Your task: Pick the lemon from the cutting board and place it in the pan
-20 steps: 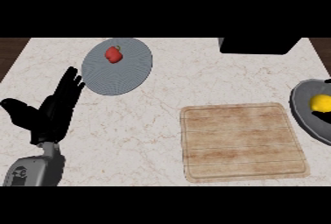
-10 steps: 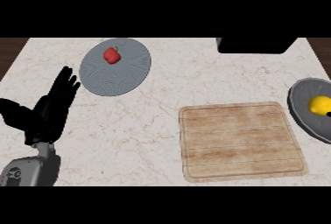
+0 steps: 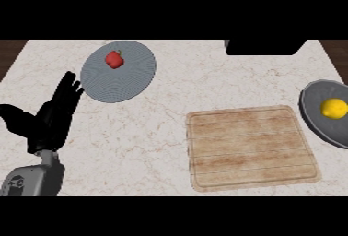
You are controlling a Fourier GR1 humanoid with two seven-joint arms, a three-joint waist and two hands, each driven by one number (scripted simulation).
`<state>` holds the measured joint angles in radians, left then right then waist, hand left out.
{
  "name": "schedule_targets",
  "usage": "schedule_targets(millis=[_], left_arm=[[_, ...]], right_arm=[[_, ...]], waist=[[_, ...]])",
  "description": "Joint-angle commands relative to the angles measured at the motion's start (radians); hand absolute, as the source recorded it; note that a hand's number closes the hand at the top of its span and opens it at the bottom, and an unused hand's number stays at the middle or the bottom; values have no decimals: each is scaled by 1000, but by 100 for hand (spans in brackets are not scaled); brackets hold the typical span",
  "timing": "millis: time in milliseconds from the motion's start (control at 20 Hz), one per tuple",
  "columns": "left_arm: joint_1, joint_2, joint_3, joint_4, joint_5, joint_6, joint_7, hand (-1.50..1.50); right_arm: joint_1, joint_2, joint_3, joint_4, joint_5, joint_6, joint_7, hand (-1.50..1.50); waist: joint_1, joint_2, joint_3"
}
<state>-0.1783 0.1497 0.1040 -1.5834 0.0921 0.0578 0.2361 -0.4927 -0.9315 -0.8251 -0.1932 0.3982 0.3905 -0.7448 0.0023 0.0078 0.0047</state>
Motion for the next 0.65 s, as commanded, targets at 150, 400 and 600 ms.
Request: schedule_targets(millis=[150,400,600], left_arm=[[33,18,24,-3,35,-40,-21,0],[2,38,37,0,35,-34,19,0],[-14,1,14,1,14,-1,14,0]], right_arm=[[164,-86,-30,5,-64,282,-149,-150],[235,-101,-45,-8,-98,304,-174,-150],[255,-91,-26,-39,-108,282,-168,-150]], waist=[[-4,-5,0],[-8,-5,2],[-6,-5,0]])
